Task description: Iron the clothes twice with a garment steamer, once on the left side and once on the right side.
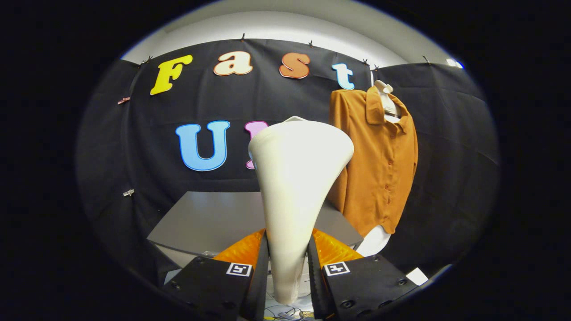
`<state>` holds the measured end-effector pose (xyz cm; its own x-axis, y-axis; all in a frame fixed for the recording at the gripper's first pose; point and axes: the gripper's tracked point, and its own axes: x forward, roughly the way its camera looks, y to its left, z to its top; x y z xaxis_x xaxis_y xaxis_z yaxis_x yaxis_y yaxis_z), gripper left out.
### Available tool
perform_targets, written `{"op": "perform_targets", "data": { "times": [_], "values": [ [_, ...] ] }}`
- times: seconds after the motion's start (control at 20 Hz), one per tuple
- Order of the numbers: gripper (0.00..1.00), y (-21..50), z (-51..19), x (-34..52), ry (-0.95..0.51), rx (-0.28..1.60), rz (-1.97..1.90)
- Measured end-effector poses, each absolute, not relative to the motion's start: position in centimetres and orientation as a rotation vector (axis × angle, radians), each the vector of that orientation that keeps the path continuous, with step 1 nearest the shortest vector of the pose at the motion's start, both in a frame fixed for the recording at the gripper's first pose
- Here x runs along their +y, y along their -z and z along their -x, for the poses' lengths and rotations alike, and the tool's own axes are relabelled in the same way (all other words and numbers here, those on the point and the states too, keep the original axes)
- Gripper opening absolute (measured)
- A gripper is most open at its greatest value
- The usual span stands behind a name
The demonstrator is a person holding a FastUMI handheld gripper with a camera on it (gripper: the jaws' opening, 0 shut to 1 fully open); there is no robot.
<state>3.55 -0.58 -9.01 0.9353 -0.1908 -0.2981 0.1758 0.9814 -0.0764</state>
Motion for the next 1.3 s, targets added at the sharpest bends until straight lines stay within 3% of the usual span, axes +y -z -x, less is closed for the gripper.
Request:
{"op": "perform_targets", "data": {
  "times": [0.5,0.85,1.3],
  "values": [
    [0.44,5.0,-6.5,-14.3,0.257,0.263,0.040],
    [0.44,4.5,-12.4,-22.4,0.187,0.258,0.014],
    [0.44,6.8,-19.6,-26.1,0.047,0.308,-0.043]
  ]
}}
